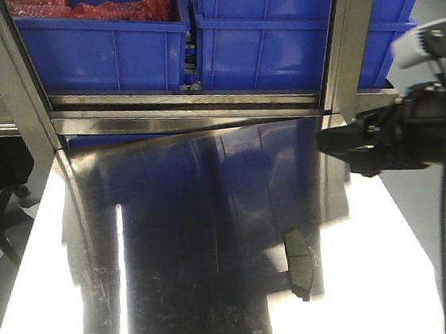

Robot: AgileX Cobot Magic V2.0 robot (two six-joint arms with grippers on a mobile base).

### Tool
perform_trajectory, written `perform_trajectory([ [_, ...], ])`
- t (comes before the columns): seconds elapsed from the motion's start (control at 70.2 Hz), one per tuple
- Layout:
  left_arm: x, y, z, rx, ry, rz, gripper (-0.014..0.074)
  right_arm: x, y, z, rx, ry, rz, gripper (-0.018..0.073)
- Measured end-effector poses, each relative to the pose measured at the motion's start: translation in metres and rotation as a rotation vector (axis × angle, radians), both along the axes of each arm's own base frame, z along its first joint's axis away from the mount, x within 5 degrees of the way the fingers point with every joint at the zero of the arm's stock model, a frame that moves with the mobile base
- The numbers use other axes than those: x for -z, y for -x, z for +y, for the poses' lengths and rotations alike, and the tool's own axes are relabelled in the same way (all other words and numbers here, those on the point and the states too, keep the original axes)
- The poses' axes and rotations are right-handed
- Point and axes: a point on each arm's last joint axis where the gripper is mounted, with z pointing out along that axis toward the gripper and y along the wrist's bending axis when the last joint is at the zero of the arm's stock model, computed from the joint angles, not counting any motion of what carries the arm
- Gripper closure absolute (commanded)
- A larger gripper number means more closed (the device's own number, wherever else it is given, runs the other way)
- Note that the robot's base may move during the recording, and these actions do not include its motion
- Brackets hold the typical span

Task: Move and align brake pads A on conveyor
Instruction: 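Lower the open right gripper onto the other brake pad and close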

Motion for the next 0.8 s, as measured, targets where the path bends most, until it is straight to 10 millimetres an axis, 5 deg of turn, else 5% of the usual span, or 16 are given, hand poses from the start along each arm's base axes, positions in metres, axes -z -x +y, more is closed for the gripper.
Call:
perform_trajectory([
  [0.371,0.000,0.000,0.000,0.000,0.001,0.000,0.0604,0.023,-0.030,0.035,0.107,0.264,0.281,0.0085],
  [0.798,0.000,0.000,0.000,0.000,0.001,0.000,0.0604,0.097,-0.051,0.062,0.290,0.274,0.639,0.0083],
])
